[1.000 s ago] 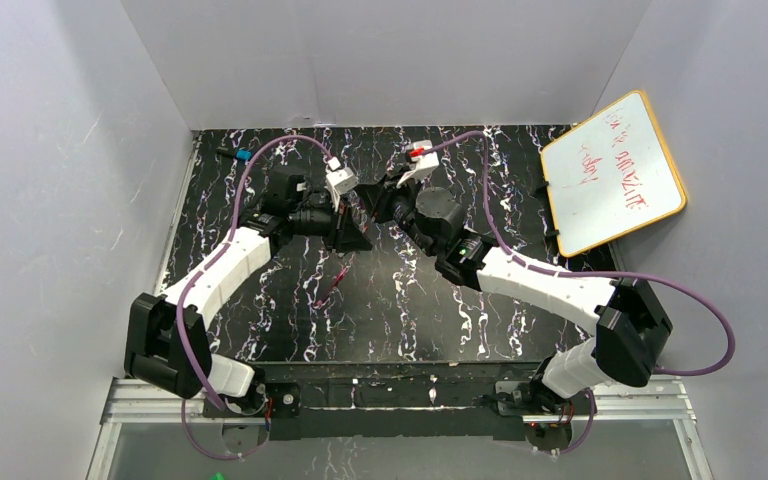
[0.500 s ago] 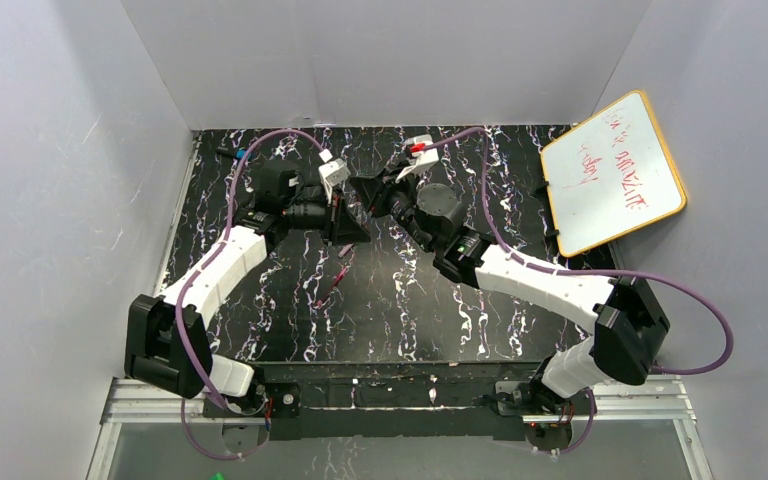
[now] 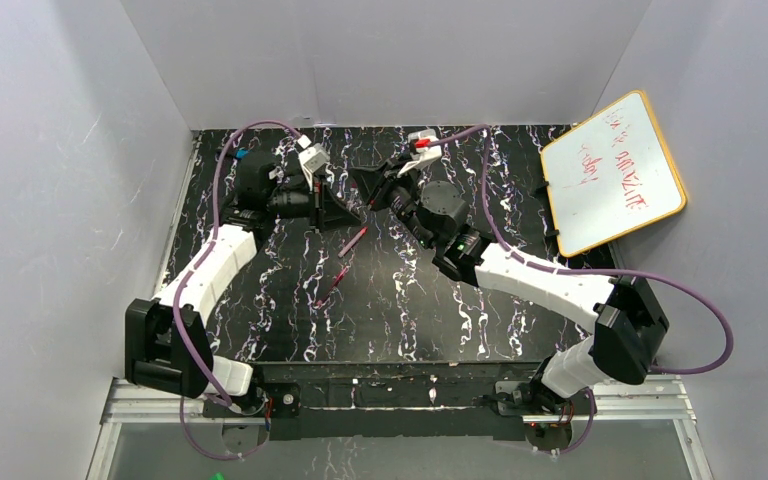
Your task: Insert the pens into the pen caps
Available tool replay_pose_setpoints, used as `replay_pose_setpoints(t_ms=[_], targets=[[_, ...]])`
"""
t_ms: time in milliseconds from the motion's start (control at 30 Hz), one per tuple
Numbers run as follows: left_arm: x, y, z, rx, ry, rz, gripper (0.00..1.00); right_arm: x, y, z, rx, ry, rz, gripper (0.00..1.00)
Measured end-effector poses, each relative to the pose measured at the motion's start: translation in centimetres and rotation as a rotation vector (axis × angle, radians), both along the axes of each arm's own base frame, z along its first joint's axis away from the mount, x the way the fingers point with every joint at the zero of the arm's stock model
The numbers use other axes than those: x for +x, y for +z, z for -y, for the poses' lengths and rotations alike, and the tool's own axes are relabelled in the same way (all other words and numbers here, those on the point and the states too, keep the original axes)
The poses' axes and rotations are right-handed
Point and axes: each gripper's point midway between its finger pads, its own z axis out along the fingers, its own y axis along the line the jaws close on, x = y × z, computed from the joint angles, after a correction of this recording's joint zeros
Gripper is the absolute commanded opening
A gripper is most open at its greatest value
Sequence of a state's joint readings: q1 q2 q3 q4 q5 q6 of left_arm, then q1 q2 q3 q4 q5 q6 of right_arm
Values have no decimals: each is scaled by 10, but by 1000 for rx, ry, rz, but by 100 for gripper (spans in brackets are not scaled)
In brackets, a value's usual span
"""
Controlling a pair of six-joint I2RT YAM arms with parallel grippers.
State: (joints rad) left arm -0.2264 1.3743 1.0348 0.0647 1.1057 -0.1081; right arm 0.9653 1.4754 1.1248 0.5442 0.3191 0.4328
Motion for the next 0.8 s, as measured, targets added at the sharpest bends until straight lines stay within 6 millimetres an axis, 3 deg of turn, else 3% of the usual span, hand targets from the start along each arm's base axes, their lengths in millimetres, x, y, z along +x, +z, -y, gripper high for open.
replay_pose_setpoints(t_ms=[133, 233, 267, 367, 433, 500, 567, 733, 800], targets=[[9, 11, -6, -30, 23, 33, 0, -2, -7, -2, -20, 12, -12, 1], [28, 22, -20, -40, 122, 63, 0, -26, -57, -19, -146, 93, -86, 1], [42, 27, -30, -46, 185, 93, 0, -38, -77, -25, -201, 151, -128, 1], [54, 50, -34, -73, 224, 179, 0, -79, -145, -43, -363, 296, -251, 1], [56, 64, -32, -91, 227, 224, 0, -108, -189, -45, -475, 379, -333, 1], [56, 72, -32, -102, 230, 258, 0, -122, -216, -37, -549, 414, -392, 1], [56, 75, -32, -106, 231, 269, 0, -124, -223, -32, -573, 416, -413, 1], [59, 73, -33, -99, 246, 269, 0, -119, -218, -29, -563, 404, -410, 4], [62, 67, -35, -80, 265, 258, 0, -118, -212, -28, -551, 397, -398, 23]])
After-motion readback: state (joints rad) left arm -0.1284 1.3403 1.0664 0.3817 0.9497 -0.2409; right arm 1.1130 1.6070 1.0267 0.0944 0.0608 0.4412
